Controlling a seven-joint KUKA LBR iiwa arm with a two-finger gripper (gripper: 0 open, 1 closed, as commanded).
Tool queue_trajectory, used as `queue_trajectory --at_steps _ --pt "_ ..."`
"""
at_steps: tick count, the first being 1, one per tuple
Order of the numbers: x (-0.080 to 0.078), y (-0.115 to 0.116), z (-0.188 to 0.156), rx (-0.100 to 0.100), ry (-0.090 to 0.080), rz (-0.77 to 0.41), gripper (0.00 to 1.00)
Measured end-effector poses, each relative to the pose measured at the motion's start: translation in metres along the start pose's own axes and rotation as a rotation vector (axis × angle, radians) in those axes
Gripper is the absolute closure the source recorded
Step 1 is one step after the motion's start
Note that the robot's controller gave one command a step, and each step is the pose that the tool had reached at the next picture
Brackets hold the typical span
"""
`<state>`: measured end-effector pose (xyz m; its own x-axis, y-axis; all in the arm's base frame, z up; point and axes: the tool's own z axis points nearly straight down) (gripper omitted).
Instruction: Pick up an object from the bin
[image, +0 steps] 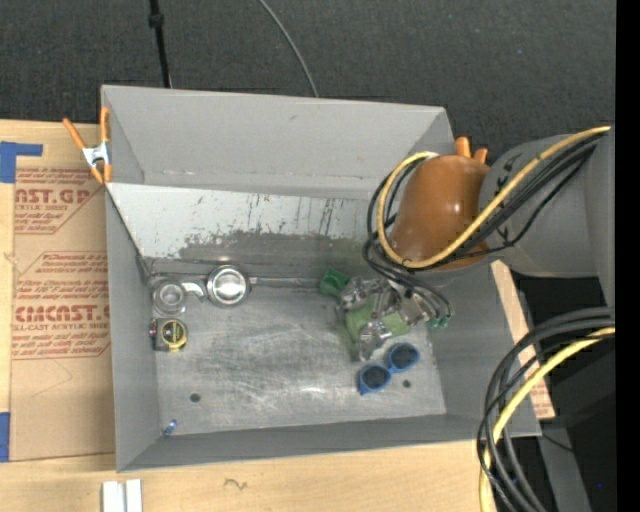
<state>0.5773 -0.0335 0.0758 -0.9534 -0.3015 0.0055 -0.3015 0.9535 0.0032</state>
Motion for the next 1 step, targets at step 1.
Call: queue_trajectory --at_steps 1 --pt "-0.0024 0.0366 -0.1459 0.005 -0.016 -0.019 1.0"
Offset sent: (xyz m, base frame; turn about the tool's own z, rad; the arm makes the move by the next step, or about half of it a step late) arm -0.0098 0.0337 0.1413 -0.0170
